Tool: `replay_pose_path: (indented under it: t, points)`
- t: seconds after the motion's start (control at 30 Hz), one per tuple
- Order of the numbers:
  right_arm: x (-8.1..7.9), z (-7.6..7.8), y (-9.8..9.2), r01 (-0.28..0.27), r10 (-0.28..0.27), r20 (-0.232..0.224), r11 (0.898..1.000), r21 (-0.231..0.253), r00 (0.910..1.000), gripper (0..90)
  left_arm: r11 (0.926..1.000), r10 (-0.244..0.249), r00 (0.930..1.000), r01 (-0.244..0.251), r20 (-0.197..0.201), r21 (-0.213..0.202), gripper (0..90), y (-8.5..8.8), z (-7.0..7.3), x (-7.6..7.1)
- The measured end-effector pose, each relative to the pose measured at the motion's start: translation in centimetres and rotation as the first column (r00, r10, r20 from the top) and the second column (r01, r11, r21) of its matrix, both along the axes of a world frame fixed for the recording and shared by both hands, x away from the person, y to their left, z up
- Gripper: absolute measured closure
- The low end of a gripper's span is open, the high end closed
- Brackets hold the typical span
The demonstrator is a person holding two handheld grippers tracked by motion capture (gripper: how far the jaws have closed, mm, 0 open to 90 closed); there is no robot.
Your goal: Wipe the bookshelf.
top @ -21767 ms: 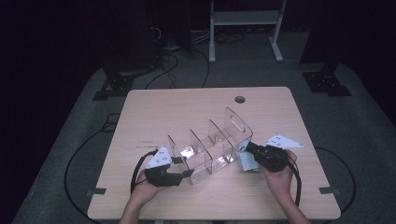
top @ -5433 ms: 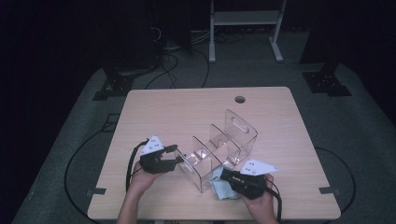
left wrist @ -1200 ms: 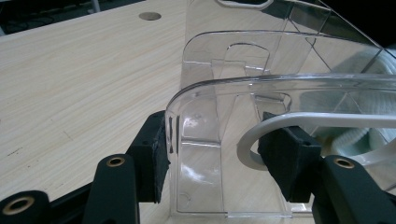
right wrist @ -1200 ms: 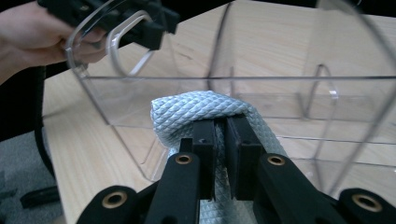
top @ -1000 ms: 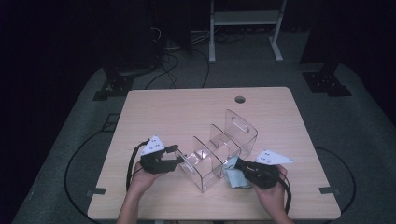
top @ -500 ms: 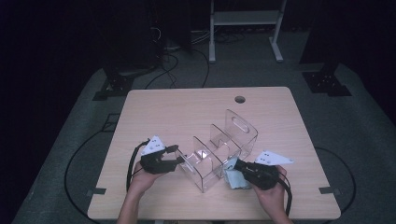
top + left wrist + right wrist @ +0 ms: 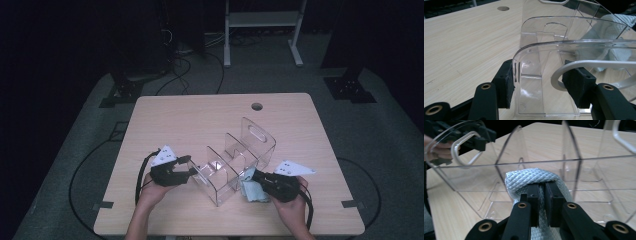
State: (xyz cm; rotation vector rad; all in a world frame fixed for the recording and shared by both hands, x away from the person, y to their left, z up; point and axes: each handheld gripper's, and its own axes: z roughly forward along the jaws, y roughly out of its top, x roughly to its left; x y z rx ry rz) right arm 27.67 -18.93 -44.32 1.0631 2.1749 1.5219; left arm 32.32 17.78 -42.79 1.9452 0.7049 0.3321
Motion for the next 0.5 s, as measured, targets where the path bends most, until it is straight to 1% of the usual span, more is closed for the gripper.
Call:
replay_pose_path:
  t: [0.1, 0.3, 0.4, 0.5]
  points:
    - [0.4, 0.0, -0.7, 0.025, -0.025, -0.003, 1.0, 0.004, 0.9997, 82.6, 1.0, -0.001, 1.0, 0.001, -0.001, -0.001, 44.6, 0.0, 0.0, 0.0]
    - [0.6, 0.0, -0.8, 0.026, -0.026, -0.007, 1.0, 0.01, 0.9996, 82.6, 1.0, -0.001, 1.0, 0.001, -0.001, 0.0, 44.6, 0.0, 0.0, 0.0]
    - [1.0, -0.1, -1.5, 0.058, -0.058, -0.003, 0.998, 0.0, 0.9983, 82.5, 1.0, 0.001, 1.0, -0.001, -0.001, -0.004, 44.6, 0.0, 0.0, 0.0]
    - [1.4, -0.3, -2.1, 0.075, -0.075, -0.018, 0.997, 0.018, 0.997, 82.6, 1.0, 0.0, 1.0, 0.0, -0.001, -0.004, 44.6, 0.0, 0.0, 0.0]
